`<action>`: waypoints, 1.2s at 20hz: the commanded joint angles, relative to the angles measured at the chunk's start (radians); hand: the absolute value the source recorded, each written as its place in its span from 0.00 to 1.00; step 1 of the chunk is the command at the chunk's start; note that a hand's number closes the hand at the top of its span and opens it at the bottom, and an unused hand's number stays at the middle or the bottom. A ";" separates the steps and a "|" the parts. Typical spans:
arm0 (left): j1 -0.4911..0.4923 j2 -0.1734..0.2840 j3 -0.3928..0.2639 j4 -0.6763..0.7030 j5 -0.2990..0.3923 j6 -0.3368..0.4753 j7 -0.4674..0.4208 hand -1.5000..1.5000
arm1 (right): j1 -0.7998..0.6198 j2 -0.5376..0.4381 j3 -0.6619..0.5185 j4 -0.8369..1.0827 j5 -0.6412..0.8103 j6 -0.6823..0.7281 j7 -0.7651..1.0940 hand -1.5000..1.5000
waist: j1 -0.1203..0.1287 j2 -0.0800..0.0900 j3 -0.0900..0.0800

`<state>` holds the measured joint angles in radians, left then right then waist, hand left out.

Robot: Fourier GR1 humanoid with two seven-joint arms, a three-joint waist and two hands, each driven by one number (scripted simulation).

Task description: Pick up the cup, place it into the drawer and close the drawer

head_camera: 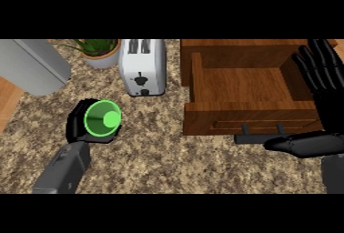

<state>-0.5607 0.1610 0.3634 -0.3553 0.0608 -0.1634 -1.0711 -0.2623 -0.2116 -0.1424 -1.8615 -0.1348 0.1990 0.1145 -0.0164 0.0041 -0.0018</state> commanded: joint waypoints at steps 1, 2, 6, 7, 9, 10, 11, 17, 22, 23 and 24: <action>-0.054 -0.061 -0.045 -0.077 -0.015 -0.029 -0.054 1.00 | -0.041 -0.015 -0.021 0.044 0.005 -0.003 -0.008 0.00 | 0.016 -0.005 0.002; -0.059 -0.047 -0.061 -0.107 -0.021 -0.026 -0.001 1.00 | 0.026 -0.004 -0.010 0.018 0.002 0.009 -0.015 0.00 | 0.015 -0.007 0.002; -0.155 -0.093 -0.083 -0.219 -0.009 0.042 0.124 1.00 | 0.027 -0.027 -0.040 0.018 -0.018 0.024 -0.013 0.00 | 0.019 -0.011 0.003; -0.190 -0.113 -0.098 -0.236 -0.012 0.050 0.172 1.00 | 0.004 -0.018 -0.021 -0.028 -0.011 -0.007 0.056 0.00 | 0.018 -0.013 0.003; -0.196 -0.116 -0.126 -0.296 -0.015 0.031 0.229 1.00 | -0.004 0.008 -0.003 0.026 0.034 -0.026 -0.006 0.00 | 0.030 -0.014 0.003; -0.253 -0.123 -0.126 -0.280 -0.011 0.027 0.267 1.00 | -0.028 -0.032 -0.035 0.063 0.024 -0.004 -0.007 0.00 | 0.025 -0.012 0.003; -0.219 -0.137 -0.145 -0.307 -0.024 0.035 0.269 1.00 | 0.002 -0.012 -0.029 0.004 0.014 -0.021 0.017 0.00 | 0.023 -0.018 0.003; -0.357 -0.151 -0.151 -0.318 -0.041 0.137 0.386 1.00 | -0.008 0.000 -0.003 0.058 0.031 -0.005 -0.028 0.00 | -0.004 -0.014 0.005; -0.496 -0.156 -0.174 -0.316 -0.041 0.213 0.544 1.00 | -0.035 -0.014 -0.015 0.053 0.030 -0.009 -0.020 0.00 | -0.027 -0.015 0.004; -0.555 -0.157 -0.185 -0.315 -0.041 0.262 0.595 1.00 | -0.039 -0.003 -0.009 0.048 0.018 -0.012 -0.002 0.00 | -0.027 -0.013 0.004; -0.572 -0.158 -0.231 -0.304 -0.011 0.295 0.630 1.00 | -0.010 0.022 0.022 0.058 0.052 -0.017 -0.043 0.00 | -0.024 -0.011 0.003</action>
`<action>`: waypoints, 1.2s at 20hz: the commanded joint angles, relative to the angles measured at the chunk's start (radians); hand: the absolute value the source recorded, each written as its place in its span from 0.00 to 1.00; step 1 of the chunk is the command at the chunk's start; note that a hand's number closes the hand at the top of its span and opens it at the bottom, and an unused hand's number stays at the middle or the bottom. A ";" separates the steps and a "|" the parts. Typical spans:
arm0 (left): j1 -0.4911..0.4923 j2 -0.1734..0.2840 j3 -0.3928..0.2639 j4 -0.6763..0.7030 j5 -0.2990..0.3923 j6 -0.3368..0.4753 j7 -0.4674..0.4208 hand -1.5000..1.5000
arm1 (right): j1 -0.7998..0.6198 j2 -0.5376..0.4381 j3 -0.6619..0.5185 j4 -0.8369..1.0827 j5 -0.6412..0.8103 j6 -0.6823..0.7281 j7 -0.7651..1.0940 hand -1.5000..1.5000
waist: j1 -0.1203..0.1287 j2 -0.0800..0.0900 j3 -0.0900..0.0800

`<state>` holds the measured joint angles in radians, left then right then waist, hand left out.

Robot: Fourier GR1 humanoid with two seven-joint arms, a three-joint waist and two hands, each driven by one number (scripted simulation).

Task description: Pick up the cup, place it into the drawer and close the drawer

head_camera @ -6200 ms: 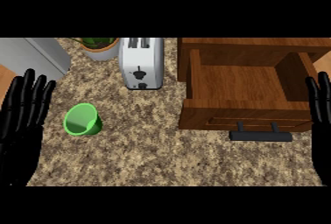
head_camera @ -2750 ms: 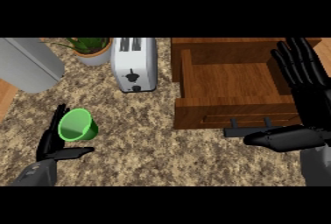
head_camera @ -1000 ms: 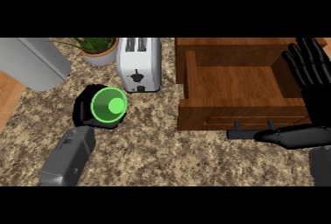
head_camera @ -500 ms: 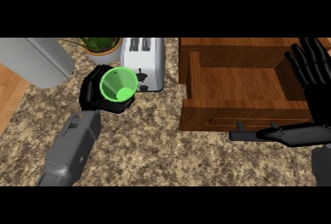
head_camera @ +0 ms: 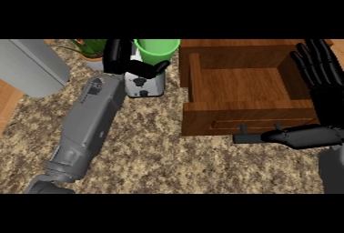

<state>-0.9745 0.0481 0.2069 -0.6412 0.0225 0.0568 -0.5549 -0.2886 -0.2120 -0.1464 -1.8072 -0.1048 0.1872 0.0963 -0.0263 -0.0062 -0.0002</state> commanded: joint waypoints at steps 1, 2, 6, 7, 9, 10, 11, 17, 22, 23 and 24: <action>-0.212 -0.046 -0.074 0.033 0.044 0.109 0.146 1.00 | 0.001 -0.003 -0.005 0.006 -0.007 0.007 -0.007 0.00 | -0.029 0.008 0.001; -0.238 -0.046 -0.098 0.027 0.047 0.112 0.205 1.00 | 0.013 -0.007 -0.008 -0.008 -0.007 0.010 -0.008 0.00 | -0.016 0.004 0.001; -0.373 -0.047 -0.149 0.181 0.082 0.214 0.287 1.00 | -0.017 0.014 0.014 -0.006 -0.005 -0.004 0.009 0.00 | -0.041 0.017 0.001; -0.340 -0.048 -0.197 0.226 0.111 0.249 0.235 1.00 | 0.008 0.003 0.001 0.024 -0.015 0.033 -0.064 0.00 | -0.056 0.022 0.002; -0.378 -0.048 -0.232 0.272 0.139 0.289 0.253 1.00 | -0.016 -0.029 -0.032 0.040 -0.042 0.051 -0.046 0.00 | -0.072 0.024 0.002; -0.402 -0.048 -0.236 0.303 0.130 0.269 0.272 1.00 | -0.085 -0.006 0.008 0.025 -0.014 0.009 0.009 0.00 | -0.060 0.025 0.001; -0.369 -0.048 -0.255 0.328 0.133 0.262 0.230 1.00 | -0.040 0.025 0.018 -0.021 -0.025 -0.003 0.010 0.00 | -0.075 0.027 0.001; -0.398 -0.048 -0.371 0.411 0.162 0.177 0.334 1.00 | -0.062 -0.005 0.014 0.060 -0.030 0.053 -0.049 0.00 | -0.128 0.043 0.003; -0.397 -0.048 -0.427 0.427 0.174 0.181 0.342 1.00 | -0.098 -0.003 0.037 0.050 -0.038 0.068 -0.041 0.00 | -0.177 0.056 0.004; -0.353 -0.048 -0.444 0.423 0.186 0.163 0.322 0.00 | -0.121 -0.003 0.031 0.054 -0.044 0.056 -0.013 0.00 | -0.171 0.052 0.003; -0.358 -0.048 -0.442 0.413 0.195 0.170 0.306 0.00 | -0.108 0.008 0.047 0.045 -0.046 0.066 -0.030 0.00 | -0.180 0.054 0.003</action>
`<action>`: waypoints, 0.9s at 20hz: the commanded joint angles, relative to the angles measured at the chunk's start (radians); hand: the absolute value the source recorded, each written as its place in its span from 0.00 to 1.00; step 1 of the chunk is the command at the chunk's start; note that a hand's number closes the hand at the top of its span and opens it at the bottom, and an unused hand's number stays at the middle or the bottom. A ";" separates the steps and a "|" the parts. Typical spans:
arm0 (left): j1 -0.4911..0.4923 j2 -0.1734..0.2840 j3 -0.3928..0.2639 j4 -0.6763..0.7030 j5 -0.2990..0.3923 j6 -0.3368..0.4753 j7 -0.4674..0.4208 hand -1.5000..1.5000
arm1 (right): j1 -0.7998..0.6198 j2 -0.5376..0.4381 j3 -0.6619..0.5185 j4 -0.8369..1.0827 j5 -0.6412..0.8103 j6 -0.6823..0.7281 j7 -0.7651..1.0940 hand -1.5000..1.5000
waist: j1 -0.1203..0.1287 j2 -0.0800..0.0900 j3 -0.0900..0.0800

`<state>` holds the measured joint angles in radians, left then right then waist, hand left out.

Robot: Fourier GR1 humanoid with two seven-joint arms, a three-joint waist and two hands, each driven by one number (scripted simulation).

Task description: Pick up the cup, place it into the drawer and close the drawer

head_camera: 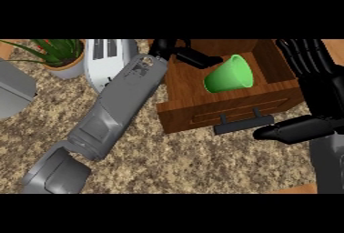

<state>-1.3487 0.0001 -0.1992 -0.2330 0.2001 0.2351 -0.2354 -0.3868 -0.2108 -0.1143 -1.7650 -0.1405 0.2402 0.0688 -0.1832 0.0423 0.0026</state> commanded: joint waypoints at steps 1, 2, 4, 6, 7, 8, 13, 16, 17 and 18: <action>0.039 0.000 -0.024 -0.007 0.046 -0.017 -0.033 0.00 | -0.031 0.016 0.033 0.021 0.008 0.009 -0.010 0.00 | -0.025 0.012 -0.001; 0.034 0.000 -0.006 -0.028 0.079 0.000 -0.039 0.00 | -0.040 0.012 0.026 0.013 -0.016 0.017 0.007 0.00 | -0.043 0.011 -0.001; 0.056 0.000 0.002 -0.022 0.099 -0.017 -0.080 0.00 | -0.043 0.028 0.056 0.013 -0.048 0.055 -0.003 0.00 | -0.028 0.016 -0.002; 0.073 0.000 0.028 -0.056 0.160 -0.017 -0.107 0.00 | -0.053 0.044 0.099 0.029 -0.098 0.115 0.005 0.00 | -0.046 0.019 -0.002; 0.043 0.000 0.021 -0.069 0.175 -0.026 -0.091 0.00 | -0.034 0.050 0.122 0.015 -0.113 0.145 -0.006 1.00 | -0.059 0.011 -0.001; 0.058 0.000 0.028 -0.087 0.192 -0.047 -0.137 0.00 | -0.050 0.031 0.141 0.029 -0.112 0.182 -0.007 1.00 | -0.036 0.013 -0.002; 0.073 0.000 0.059 -0.118 0.284 -0.032 -0.239 0.00 | -0.025 -0.011 0.232 0.015 -0.193 0.326 0.073 1.00 | -0.023 -0.001 -0.004; 0.053 0.000 0.059 -0.118 0.311 0.009 -0.249 0.00 | -0.018 -0.133 0.265 0.012 -0.138 0.422 0.127 1.00 | 0.009 -0.015 -0.003; 0.057 0.000 0.060 -0.107 0.315 0.024 -0.255 0.00 | 0.017 -0.140 0.294 -0.008 -0.104 0.427 0.132 1.00 | 0.023 -0.018 -0.003; 0.065 0.000 0.071 -0.095 0.315 0.001 -0.287 0.00 | 0.018 -0.156 0.290 -0.002 -0.078 0.430 0.130 1.00 | 0.045 -0.013 -0.003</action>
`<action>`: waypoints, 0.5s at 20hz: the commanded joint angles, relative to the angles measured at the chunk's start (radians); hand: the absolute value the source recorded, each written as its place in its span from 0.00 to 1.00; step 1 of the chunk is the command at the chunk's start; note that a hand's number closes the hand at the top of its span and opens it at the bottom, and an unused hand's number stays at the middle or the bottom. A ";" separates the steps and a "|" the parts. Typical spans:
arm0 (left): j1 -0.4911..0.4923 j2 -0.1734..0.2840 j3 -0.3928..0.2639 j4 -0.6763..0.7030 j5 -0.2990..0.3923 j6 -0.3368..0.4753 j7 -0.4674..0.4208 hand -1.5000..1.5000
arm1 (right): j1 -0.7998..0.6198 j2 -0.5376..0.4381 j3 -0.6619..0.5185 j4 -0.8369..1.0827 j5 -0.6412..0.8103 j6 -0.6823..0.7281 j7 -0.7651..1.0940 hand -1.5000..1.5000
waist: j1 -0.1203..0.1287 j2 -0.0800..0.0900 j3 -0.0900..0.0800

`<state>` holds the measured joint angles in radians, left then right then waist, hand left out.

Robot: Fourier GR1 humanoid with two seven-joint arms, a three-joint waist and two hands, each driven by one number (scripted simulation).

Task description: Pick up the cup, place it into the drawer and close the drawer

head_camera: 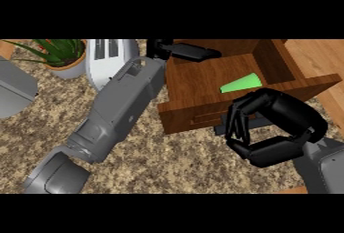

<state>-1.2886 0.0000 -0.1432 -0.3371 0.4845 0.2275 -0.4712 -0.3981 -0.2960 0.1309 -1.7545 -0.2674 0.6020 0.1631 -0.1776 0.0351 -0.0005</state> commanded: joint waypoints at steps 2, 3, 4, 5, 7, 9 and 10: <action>-0.003 0.000 0.005 0.015 0.046 0.012 -0.033 0.00 | 0.054 -0.104 0.044 -0.016 0.128 0.048 0.056 0.00 | 0.065 -0.014 0.001; -0.012 0.000 -0.002 0.010 0.064 0.037 -0.022 0.00 | 0.039 -0.103 0.056 -0.016 0.163 0.032 0.078 0.00 | 0.071 -0.018 0.001; -0.009 0.000 0.001 0.022 0.061 0.059 -0.043 0.00 | 0.054 -0.109 0.080 -0.045 0.253 0.027 0.023 0.00 | 0.070 -0.015 0.002; 0.023 0.000 0.009 0.014 0.054 0.019 -0.053 0.00 | 0.063 -0.125 0.097 -0.060 0.340 0.005 0.013 0.00 | 0.107 -0.023 0.001; 0.031 0.000 -0.015 0.003 0.089 0.033 -0.061 0.00 | 0.073 -0.086 0.139 -0.014 0.434 -0.052 -0.017 0.00 | 0.110 -0.020 0.002; 0.071 0.000 -0.006 -0.015 0.083 -0.027 -0.090 0.00 | 0.109 -0.100 0.124 0.096 0.525 -0.099 -0.113 0.00 | 0.151 -0.022 0.002; 0.049 0.000 0.006 0.001 0.101 0.001 -0.109 0.00 | 0.127 -0.054 0.184 0.094 0.575 -0.146 -0.100 0.00 | 0.134 -0.018 0.002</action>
<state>-1.2574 0.0002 -0.1422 -0.3345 0.5578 0.2348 -0.5392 -0.3097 -0.3794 0.2502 -1.7268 0.1417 0.5408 0.1159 -0.0684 0.0169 0.0009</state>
